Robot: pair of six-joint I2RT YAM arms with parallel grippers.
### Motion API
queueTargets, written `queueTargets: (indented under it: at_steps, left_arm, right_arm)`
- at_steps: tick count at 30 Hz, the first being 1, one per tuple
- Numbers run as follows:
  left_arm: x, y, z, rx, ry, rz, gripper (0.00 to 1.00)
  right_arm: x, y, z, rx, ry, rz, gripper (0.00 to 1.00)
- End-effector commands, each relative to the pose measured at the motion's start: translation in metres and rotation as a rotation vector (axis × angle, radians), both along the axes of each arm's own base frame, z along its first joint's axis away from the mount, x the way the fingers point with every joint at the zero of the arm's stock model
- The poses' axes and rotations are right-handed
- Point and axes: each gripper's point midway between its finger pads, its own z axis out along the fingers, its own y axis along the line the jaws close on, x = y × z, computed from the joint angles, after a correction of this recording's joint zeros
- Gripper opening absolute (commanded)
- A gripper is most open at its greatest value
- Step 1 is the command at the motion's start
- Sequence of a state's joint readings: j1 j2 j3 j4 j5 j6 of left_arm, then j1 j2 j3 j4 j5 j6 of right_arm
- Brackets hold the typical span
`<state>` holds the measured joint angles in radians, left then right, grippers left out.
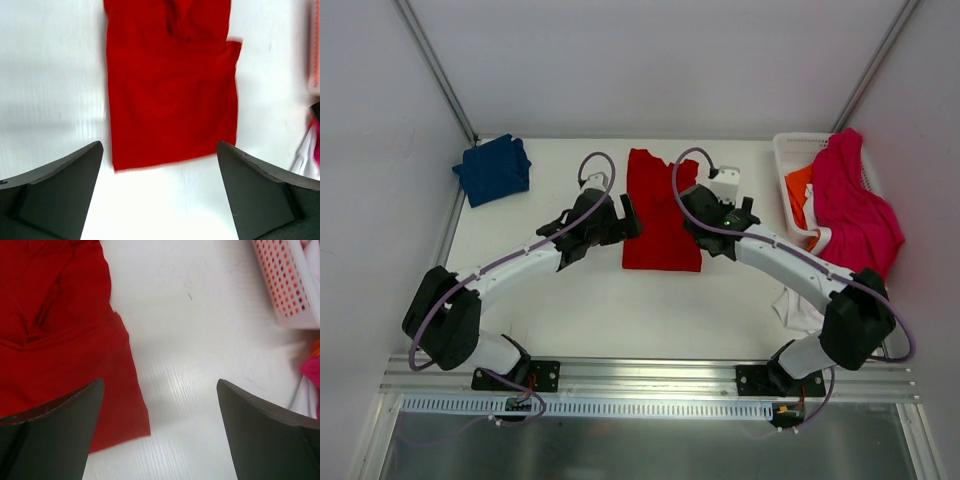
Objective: Fold and stack the t-shirts
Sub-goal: Fold the tshirt
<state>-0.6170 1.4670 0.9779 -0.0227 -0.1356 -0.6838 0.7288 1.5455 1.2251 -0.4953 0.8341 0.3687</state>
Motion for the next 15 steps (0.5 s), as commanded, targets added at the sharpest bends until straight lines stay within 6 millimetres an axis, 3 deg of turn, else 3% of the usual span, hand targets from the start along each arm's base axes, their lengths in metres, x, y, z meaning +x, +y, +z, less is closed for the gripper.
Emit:
queueTargets:
  at_steps: [1,6,8,10,12,13,15]
  left_arm:
    - [-0.038,0.007,-0.024,0.028,0.057,-0.017,0.99]
    - [-0.066,0.009,-0.046,0.046,0.099,-0.030,0.99]
    - [-0.073,0.009,-0.055,0.040,0.121,-0.020,0.99]
    - [-0.076,0.003,-0.060,-0.006,0.115,-0.033,0.99]
    - [-0.081,-0.004,-0.061,-0.074,0.114,-0.050,0.99]
    - [-0.087,-0.001,-0.071,-0.089,0.130,-0.044,0.99]
    - [-0.085,-0.008,-0.068,-0.153,0.097,-0.048,0.99]
  right_arm:
    - [-0.029,-0.014,-0.008,0.042,0.023,0.010,1.00]
    - [-0.062,0.040,-0.063,0.360,0.116,0.281,0.99]
    - [-0.063,0.053,-0.070,0.432,0.102,0.315,1.00]
    - [-0.072,0.057,-0.090,0.456,0.158,0.330,0.99]
    - [-0.075,0.066,-0.096,0.493,0.179,0.356,0.99]
    - [-0.077,0.068,-0.101,0.506,0.184,0.363,0.99]
    - [-0.076,0.071,-0.106,0.541,0.186,0.359,0.99]
